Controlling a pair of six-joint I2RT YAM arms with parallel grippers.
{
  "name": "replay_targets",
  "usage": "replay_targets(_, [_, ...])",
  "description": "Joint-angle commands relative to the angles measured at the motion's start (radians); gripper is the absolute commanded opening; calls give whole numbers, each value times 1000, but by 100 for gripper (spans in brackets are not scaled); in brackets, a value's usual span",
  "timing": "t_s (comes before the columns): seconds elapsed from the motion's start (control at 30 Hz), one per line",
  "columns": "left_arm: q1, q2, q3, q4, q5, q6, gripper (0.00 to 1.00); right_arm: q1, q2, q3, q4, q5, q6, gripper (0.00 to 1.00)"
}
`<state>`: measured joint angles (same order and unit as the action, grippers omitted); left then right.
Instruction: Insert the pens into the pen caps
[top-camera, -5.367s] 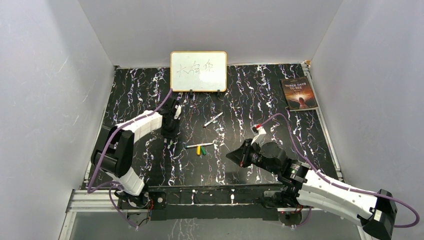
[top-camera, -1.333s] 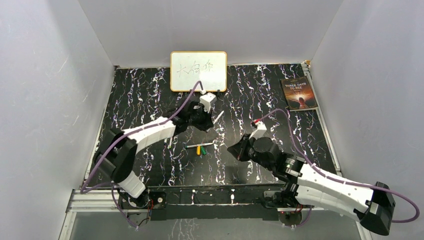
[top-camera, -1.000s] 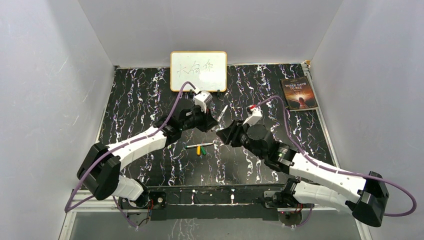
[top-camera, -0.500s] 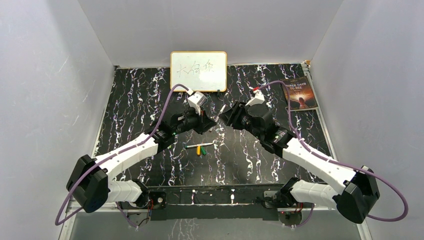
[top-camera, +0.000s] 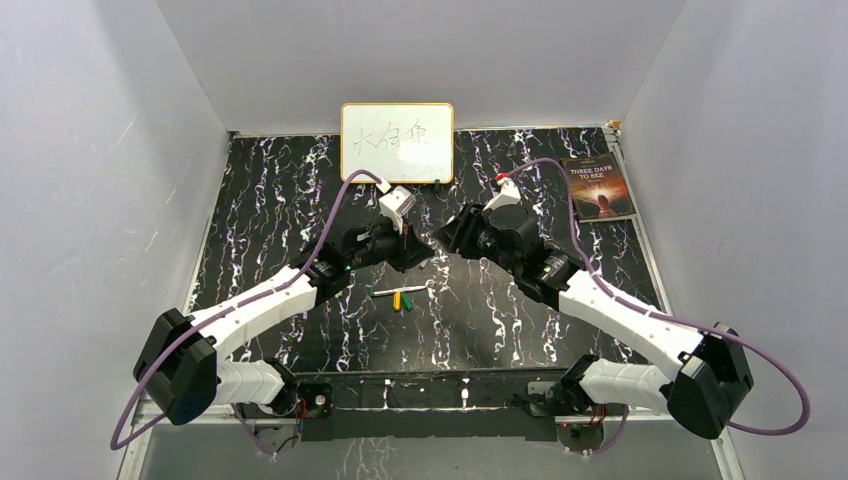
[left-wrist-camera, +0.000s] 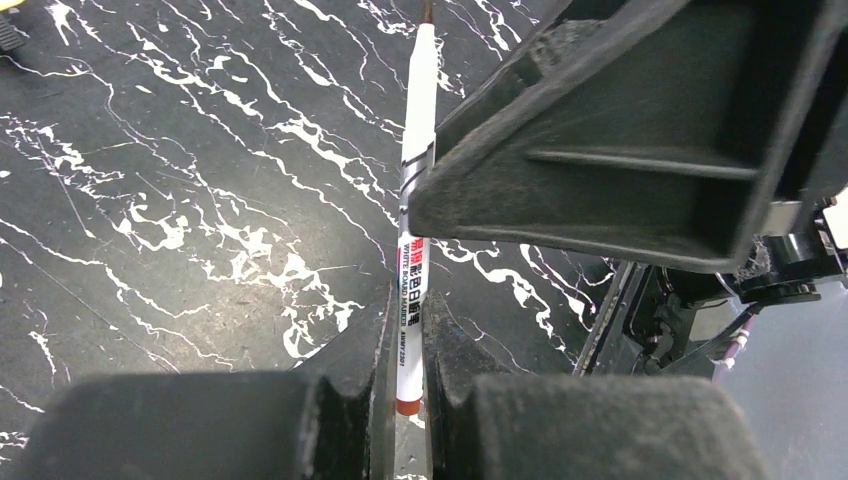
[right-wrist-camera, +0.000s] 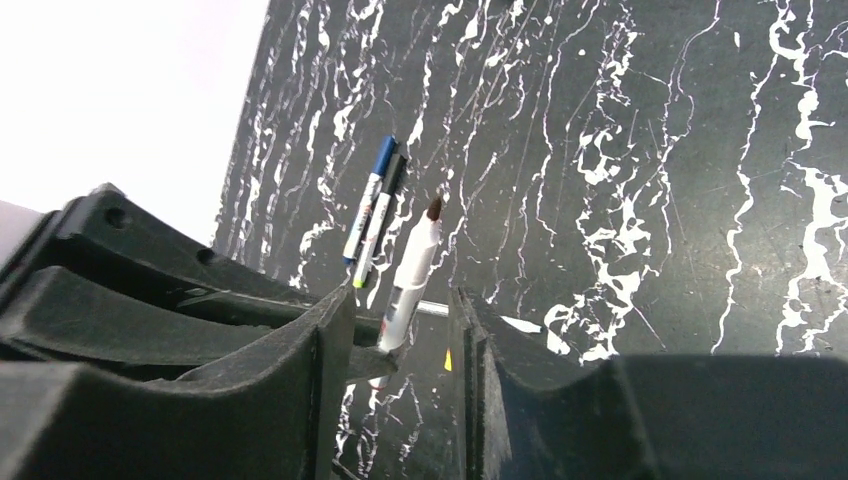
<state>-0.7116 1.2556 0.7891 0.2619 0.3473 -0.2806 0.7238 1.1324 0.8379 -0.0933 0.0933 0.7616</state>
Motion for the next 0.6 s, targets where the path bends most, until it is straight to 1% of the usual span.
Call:
replay_targets(0.0, [-9,-16,33,10,47,10,0,-2,20,50,57,-16,-19,32])
replay_targets(0.03, [-10,-15,34,7,49,12,0,-2,23,49,59,-17,-18,29])
replay_targets(0.13, [-11,-16,34,10,60,11,0,-2,27,49,60,-18,-19,27])
replay_targets(0.17, [-11,-15,37,8,61,12,0,-2,26,46,62,-19,-20,24])
replay_targets(0.23, [-10,-8,41,6,61,13,0,-2,18,41,67,-22,-19,13])
replay_targets(0.27, [-11,-4,43,6,64,13,0,-1,13,38,69,-25,-18,5])
replay_targets(0.3, [-11,0,44,5,65,14,0,-2,9,34,72,-25,-17,0])
replay_targets(0.5, [-12,13,42,37,65,-9,0,-2,-18,15,93,-47,-8,0])
replay_targets(0.57, [-12,18,40,55,80,-19,20,-1,-22,15,96,-56,-3,0])
